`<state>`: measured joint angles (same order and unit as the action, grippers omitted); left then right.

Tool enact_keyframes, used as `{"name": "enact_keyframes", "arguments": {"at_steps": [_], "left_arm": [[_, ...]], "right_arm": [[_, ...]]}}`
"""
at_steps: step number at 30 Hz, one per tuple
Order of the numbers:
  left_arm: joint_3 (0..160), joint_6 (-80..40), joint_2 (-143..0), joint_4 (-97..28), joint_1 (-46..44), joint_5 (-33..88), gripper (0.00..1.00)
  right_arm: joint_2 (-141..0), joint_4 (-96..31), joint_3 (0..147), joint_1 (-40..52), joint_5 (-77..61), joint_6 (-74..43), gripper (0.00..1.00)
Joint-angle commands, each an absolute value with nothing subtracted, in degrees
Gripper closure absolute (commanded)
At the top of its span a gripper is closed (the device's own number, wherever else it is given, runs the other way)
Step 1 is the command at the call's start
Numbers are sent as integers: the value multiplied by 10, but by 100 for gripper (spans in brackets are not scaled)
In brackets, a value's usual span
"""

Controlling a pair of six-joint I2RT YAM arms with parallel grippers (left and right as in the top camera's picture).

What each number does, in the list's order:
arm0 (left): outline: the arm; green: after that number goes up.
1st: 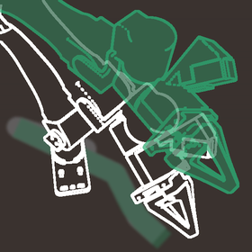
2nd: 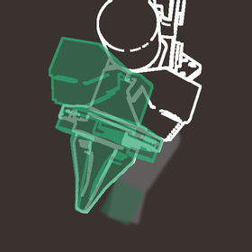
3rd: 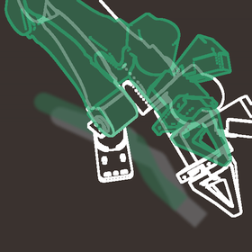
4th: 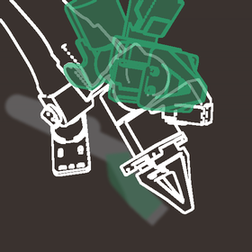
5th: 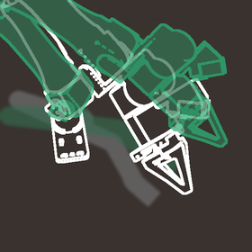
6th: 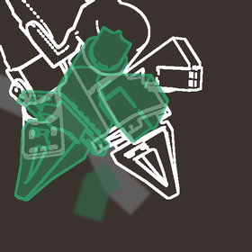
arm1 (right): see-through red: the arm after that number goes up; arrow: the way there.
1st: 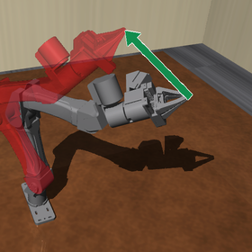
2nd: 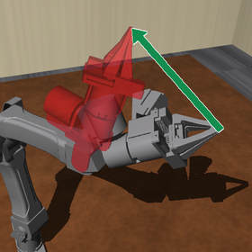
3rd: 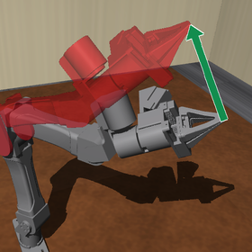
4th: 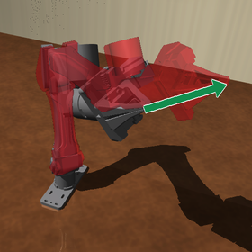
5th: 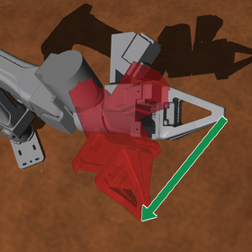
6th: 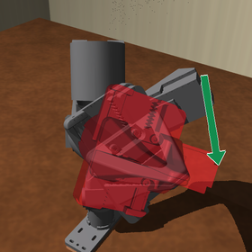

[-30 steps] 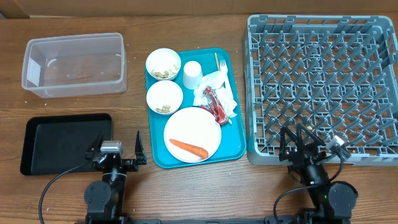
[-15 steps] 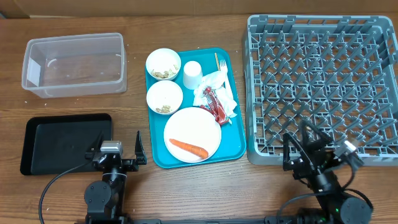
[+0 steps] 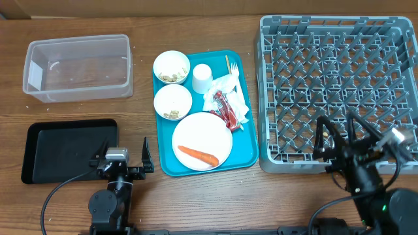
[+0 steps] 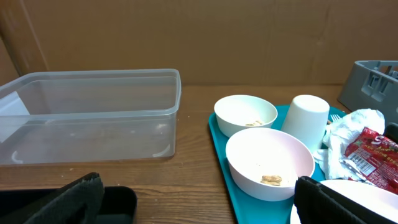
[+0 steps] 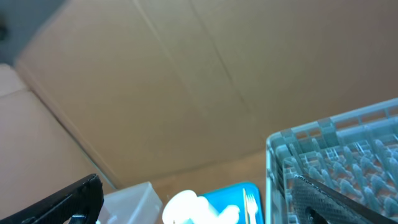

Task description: Sort waste into correct bins and load items into the dishwasher rack

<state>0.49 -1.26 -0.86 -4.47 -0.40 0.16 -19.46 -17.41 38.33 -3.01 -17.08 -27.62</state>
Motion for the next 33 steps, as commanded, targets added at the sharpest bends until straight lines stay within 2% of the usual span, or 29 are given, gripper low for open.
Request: {"name": "enact_keyframes", "arguments": {"at_steps": [1, 11, 23, 33], "left_arm": [[3, -2, -3, -44, -7, -2, 0], [3, -2, -3, -44, -7, -2, 0], [3, -2, -3, -44, -7, -2, 0], [3, -2, -3, -44, -7, -2, 0]], "right_arm": [[-263, -224, 459, -32, -159, -248, 0], [-416, -383, 608, -32, -163, -190, 0], [-464, -378, 612, -24, -293, -194, 0], [-600, -398, 613, 123, -221, -164, 0]]}}
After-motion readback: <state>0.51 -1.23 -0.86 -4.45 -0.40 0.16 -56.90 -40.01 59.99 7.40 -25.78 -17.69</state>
